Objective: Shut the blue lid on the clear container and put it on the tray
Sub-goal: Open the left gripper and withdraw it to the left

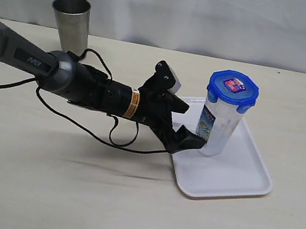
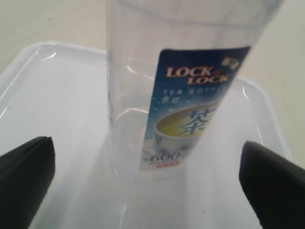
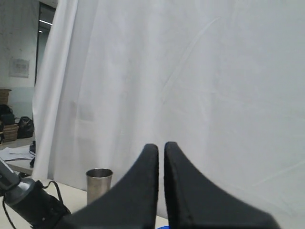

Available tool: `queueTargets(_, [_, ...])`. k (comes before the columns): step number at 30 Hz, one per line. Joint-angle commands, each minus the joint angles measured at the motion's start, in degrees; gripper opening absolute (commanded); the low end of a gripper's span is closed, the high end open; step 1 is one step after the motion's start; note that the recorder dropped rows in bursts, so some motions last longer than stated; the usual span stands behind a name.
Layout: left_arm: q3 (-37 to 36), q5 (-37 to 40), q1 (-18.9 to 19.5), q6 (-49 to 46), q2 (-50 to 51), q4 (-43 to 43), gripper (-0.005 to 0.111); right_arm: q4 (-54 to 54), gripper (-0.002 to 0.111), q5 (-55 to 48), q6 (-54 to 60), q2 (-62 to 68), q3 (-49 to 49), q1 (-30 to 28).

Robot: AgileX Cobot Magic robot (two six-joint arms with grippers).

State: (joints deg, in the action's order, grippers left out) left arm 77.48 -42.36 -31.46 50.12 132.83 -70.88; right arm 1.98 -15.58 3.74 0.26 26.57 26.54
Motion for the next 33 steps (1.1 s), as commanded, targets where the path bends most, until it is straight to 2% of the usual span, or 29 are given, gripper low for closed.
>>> queueTargets(1, [-0.18, 1.85, 0.12, 1.86, -2.84, -1.44, 0.105, -0.07, 0.005, 0.3, -0.14, -0.26, -0.24, -3.11])
queueTargets(9, [-0.18, 5.24, 0.68, 8.75, -7.03, -12.23, 0.105, -0.07, 0.005, 0.3, -0.14, -0.26, -0.24, -4.58])
queueTargets(13, [-0.18, 8.25, 0.84, 12.4, -8.63, -14.38, 0.102, -0.07, 0.005, 0.3, -0.14, -0.26, -0.24, -4.58])
queueTargets(16, [-1.12, 10.06, 0.84, 12.41, -9.98, -15.03, 0.084, -0.07, 0.005, 0.3, -0.14, -0.26, -0.24, -4.58])
queueTargets(21, [-4.07, 10.23, 0.84, 10.98, -13.12, -17.97, 0.03, -0.07, 0.005, 0.3, -0.14, -0.26, -0.24, -4.58])
queueTargets(24, [-5.45, 8.77, 0.84, 11.44, -14.56, -20.93, 0.004, -0.07, 0.005, 0.3, -0.03, -0.26, -0.24, -4.57])
queueTargets(25, [-5.93, 8.72, 0.84, 11.55, -15.06, -21.5, 0.0, -0.07, 0.005, 0.3, -0.03, -0.26, -0.24, -4.57])
queueTargets(33, [-12.68, 11.92, 0.84, 11.12, -21.48, -18.85, 0.0, -0.07, 0.005, 0.3, -0.12, -0.26, -0.24, -5.43])
